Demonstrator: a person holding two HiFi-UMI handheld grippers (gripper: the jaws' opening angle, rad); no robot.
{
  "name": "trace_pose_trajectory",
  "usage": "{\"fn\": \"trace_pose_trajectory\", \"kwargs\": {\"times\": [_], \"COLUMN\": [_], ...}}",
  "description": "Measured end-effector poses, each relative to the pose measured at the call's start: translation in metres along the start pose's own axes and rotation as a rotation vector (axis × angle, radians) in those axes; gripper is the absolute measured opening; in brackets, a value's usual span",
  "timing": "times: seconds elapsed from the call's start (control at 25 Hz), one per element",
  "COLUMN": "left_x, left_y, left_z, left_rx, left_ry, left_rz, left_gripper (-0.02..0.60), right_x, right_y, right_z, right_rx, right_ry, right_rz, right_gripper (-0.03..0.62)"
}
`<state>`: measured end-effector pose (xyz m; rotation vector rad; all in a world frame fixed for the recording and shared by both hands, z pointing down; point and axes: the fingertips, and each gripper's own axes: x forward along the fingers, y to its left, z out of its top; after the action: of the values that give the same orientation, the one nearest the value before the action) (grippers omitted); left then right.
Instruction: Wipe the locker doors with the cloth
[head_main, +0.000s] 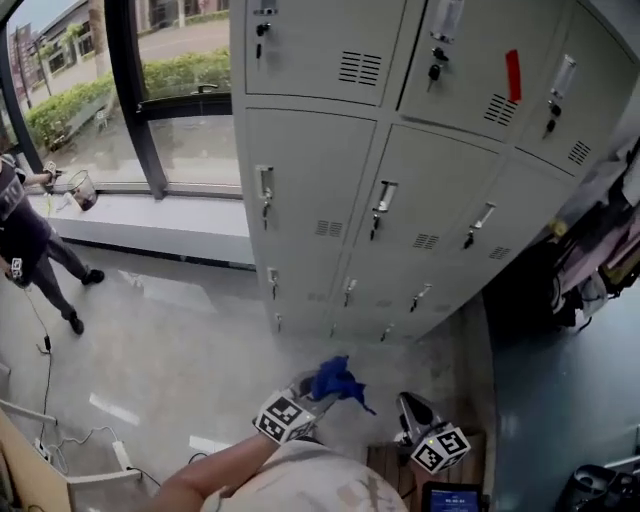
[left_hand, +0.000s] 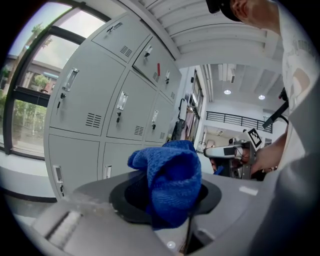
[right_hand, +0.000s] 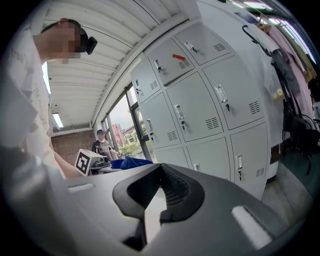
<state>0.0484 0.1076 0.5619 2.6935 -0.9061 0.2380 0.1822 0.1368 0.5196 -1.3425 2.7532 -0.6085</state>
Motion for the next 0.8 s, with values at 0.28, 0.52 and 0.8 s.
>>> {"fn": "trace_pose_trajectory", "kwargs": {"times": [0.28, 0.52, 0.8], "left_x": [0.024, 0.042, 0.078], "left_y": [0.042, 0.064, 0.076], "left_z": [0.018, 0.019, 0.032], "left_rx": [-0.020, -0.020, -0.010], "left_ry": [-0.013, -0.003, 0.016], "left_rz": [0.004, 0.039, 0.090], "left_gripper": [0.152, 0.152, 0.152], "right_x": [0.024, 0.033, 0.059], "right_y": [-0.019, -0.046, -0.088], "right_z": [0.012, 0.018, 0.035], "right_rx": [-0.018, -0.003, -0.011], "right_ry": [0.045, 0.046, 0.032], "right_rz": [-0.040, -0.066, 0.004], "right_gripper": [0.003, 0.003, 0.003]}}
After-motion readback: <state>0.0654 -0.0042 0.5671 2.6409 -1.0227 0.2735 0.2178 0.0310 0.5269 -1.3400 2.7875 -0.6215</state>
